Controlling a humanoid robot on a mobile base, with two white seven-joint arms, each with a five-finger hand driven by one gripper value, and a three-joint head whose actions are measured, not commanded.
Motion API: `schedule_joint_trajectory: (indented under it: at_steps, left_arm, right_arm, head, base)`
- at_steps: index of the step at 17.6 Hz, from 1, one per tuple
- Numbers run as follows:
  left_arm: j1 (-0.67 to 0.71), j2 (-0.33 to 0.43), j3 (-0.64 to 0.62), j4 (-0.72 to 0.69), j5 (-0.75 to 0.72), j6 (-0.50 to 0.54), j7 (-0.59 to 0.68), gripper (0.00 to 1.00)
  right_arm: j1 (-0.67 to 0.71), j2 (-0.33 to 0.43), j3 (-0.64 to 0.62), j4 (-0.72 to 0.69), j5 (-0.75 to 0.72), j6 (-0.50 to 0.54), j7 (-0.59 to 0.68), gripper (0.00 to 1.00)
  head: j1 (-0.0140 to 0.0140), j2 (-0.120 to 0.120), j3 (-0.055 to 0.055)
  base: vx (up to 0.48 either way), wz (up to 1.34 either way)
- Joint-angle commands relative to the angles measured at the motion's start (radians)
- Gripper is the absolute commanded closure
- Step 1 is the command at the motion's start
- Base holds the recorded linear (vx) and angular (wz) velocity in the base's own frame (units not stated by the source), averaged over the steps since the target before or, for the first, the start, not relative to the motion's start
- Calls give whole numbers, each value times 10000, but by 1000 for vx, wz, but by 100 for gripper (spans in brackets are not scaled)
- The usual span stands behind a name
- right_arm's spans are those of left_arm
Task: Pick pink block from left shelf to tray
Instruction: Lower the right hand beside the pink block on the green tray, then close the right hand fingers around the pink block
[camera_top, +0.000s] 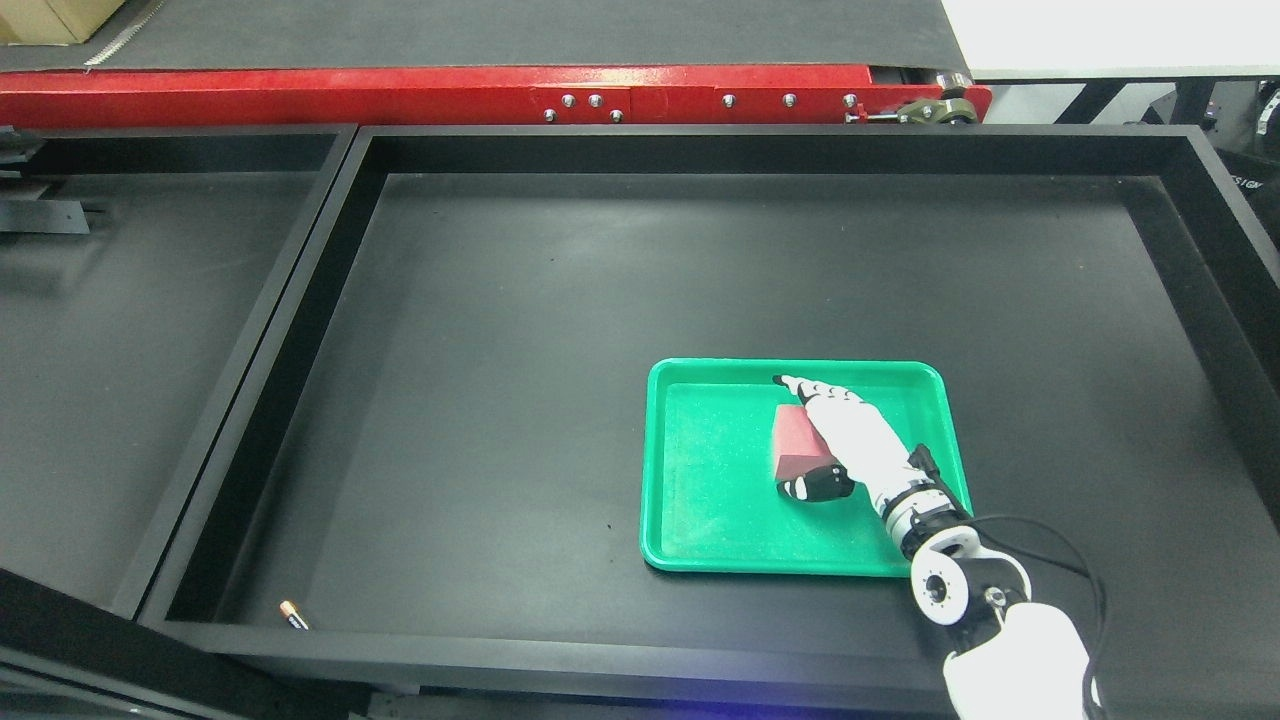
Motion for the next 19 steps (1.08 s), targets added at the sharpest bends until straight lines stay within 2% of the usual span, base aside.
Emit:
schedule_joint_trajectory:
  at_steps: [1, 4, 6, 9, 16, 18, 19]
  left_arm:
    - [199, 175, 0, -175, 0, 6, 3, 0]
    - [199, 175, 0, -175, 0, 6, 3, 0]
    - [199, 175, 0, -175, 0, 6, 3, 0]
    - [199, 175, 0, -175, 0, 6, 3, 0]
    - [199, 175, 0, -175, 0, 6, 3, 0]
    - [199, 175, 0, -175, 0, 6, 3, 0]
    - [199, 175, 0, -175, 0, 6, 3, 0]
  right_arm:
    - [123, -175, -65, 201, -12, 289, -12, 2]
    - [154, -175, -249, 186, -27, 305, -135, 3]
    - [169, -175, -296, 186, -27, 290, -150, 12]
    - [169, -175, -357, 186, -27, 274, -166, 31]
    - [169, -175, -480, 186, -43, 45, -502, 86]
    - [169, -175, -785, 170, -88, -215, -747, 96]
    - [154, -175, -908, 155, -89, -293, -916, 97]
  head:
    - [0, 0, 0]
    - [0, 0, 0]
    - [0, 0, 0]
    - [0, 0, 0]
    - [0, -2, 0]
    - [0, -2, 0]
    - [0, -2, 0]
  base:
    - [0, 0]
    - [0, 0]
    - [0, 0]
    - [0, 0]
    - [0, 0]
    - [0, 0]
    - [0, 0]
